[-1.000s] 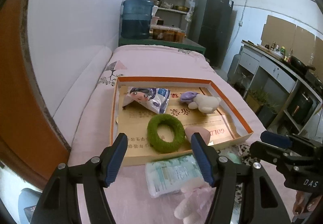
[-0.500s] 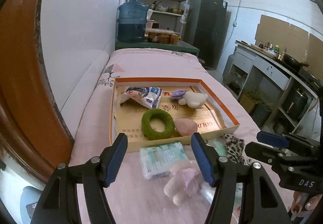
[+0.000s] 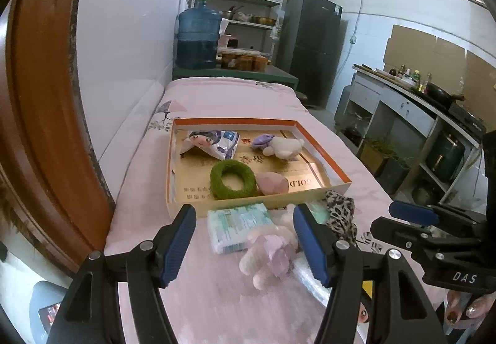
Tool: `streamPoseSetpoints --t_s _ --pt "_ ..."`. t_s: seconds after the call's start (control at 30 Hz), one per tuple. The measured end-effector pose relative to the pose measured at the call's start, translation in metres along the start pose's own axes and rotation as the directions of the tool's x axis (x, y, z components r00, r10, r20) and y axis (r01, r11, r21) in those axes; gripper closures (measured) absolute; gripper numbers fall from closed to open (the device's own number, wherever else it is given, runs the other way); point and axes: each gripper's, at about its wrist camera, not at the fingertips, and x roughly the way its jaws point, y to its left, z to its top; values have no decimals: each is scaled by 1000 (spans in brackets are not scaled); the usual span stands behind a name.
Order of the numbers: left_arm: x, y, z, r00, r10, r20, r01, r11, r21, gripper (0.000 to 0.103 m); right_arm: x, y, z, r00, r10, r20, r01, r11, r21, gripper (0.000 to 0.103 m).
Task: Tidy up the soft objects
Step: 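Withdraw both tools from the tray back toward the remaining pile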
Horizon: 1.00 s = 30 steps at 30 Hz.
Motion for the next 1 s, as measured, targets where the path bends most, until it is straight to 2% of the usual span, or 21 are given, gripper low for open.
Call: streamPoseSetpoints --t_s 0.43,0.67,0.9,0.93,1.0 --pt "-22 -5 -13 1000 -11 11 11 1000 -2 38 -20 6 -18 1000 -19 4 19 1000 -4 45" --pt "-36 -5 -26 999 -44 29 44 999 -7 38 -28 -1 -34 999 -46 -14 46 999 15 45" --pt "-35 -5 -40 998 -65 14 66 998 -18 38 -23 -5 -54 997 -54 -49 54 998 18 42" --pt "-34 -5 -42 998 -66 9 67 998 -19 38 -21 -5 -58 997 -52 -60 53 998 18 41" --pt "-31 -5 -45 998 -68 -1 67 997 -23 38 -13 -4 -68 994 -52 -95 54 998 15 33"
